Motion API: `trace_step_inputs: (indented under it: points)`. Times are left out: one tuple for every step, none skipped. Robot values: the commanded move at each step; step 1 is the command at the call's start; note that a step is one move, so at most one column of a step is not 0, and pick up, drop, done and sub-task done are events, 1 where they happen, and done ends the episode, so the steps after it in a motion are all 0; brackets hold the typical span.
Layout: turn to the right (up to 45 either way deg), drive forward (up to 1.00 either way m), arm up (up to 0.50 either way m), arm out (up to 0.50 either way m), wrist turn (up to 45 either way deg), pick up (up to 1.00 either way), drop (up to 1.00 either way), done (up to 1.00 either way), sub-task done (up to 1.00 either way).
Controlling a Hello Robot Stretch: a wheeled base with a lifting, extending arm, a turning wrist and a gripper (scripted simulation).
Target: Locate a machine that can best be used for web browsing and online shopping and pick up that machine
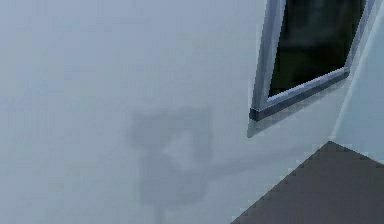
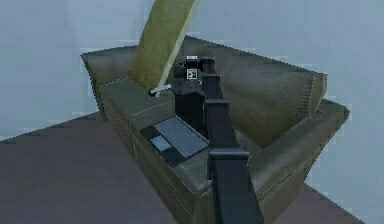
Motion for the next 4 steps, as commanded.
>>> trace_step_inputs:
  points:
    - [0.0,0.0,0.06,0.0,0.0,0.0,0.0,0.0,0.0]
    - [0.0,0.0,0.0,0.0,-45.0,0.0,0.0,0.0,0.0]
    - [0.0,0.0,0.0,0.0,-45.0,0.0,0.0,0.0,0.0]
    - [0.0,0.0,0.0,0.0,-12.0,0.0,0.0,0.0,0.0]
